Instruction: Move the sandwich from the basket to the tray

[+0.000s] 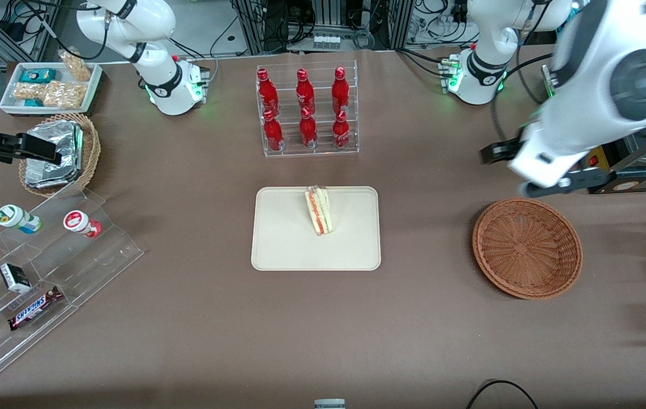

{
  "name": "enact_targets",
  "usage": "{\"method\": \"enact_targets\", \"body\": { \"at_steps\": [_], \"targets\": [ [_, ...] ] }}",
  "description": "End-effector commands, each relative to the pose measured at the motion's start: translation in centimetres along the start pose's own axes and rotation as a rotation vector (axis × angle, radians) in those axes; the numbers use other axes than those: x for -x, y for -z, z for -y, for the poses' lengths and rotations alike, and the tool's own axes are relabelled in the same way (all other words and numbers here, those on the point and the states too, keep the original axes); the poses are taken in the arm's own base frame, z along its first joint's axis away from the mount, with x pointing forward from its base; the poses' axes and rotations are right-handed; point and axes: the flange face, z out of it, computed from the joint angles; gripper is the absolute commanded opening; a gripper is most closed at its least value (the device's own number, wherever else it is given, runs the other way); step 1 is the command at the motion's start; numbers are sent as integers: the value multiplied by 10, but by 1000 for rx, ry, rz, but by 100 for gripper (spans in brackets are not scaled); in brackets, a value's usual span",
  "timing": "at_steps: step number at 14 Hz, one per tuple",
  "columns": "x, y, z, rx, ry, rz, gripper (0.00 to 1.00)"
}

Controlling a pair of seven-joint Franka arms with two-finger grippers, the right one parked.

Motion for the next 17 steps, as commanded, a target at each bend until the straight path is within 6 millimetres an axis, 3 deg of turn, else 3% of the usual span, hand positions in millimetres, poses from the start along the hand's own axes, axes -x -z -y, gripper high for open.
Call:
{"method": "enact_targets", "body": {
  "at_steps": [1, 7, 13, 17],
  "targets": [
    [13, 8, 27, 10, -24, 25, 100],
    [4, 28, 27, 45, -11, -70, 100],
    [13, 41, 40, 36, 18, -77, 100],
    [17, 42, 67, 67, 33, -99, 100]
  ]
}}
